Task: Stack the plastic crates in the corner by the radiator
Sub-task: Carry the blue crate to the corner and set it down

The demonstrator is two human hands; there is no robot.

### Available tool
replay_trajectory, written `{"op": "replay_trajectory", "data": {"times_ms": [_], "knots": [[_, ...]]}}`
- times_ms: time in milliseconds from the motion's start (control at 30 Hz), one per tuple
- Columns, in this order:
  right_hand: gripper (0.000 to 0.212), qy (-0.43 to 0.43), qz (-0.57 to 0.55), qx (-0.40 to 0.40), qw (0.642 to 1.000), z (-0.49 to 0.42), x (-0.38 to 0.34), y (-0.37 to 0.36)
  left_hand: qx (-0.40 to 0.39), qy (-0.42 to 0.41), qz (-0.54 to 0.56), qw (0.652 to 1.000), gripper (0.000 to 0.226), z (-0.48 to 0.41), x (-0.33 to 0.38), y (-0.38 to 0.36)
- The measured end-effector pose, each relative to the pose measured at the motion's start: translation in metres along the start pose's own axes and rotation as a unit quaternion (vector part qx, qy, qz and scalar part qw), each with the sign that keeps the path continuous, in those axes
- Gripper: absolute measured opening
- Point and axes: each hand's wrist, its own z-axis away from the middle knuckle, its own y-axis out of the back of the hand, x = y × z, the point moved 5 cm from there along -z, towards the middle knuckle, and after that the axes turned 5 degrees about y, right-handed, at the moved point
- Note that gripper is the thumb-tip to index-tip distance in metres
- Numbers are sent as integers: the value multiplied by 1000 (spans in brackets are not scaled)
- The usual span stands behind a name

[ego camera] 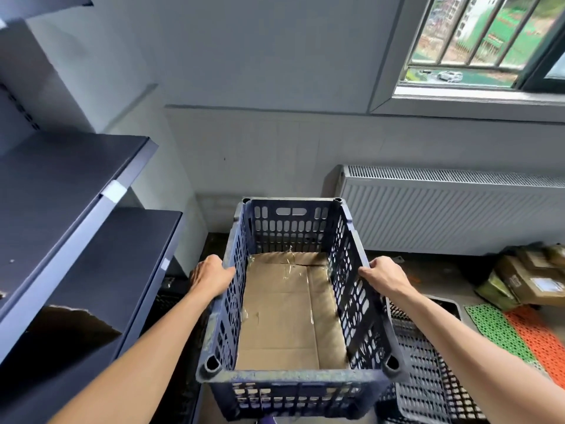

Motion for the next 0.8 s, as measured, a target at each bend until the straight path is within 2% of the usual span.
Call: {"op": "replay_trajectory", "data": {"times_ms": [300, 667, 800], "knots": [[28, 22, 18, -22, 999, -87, -31, -3, -3, 23, -10, 1000, 41, -67, 27, 9], [31, 90, 17, -89, 992, -246, -75, 12, -3, 124, 6, 992, 45, -153, 69, -8], [32, 112, 37, -102, 988, -288, -94, 15, 3, 155, 16, 988, 37, -169, 82, -12]]}}
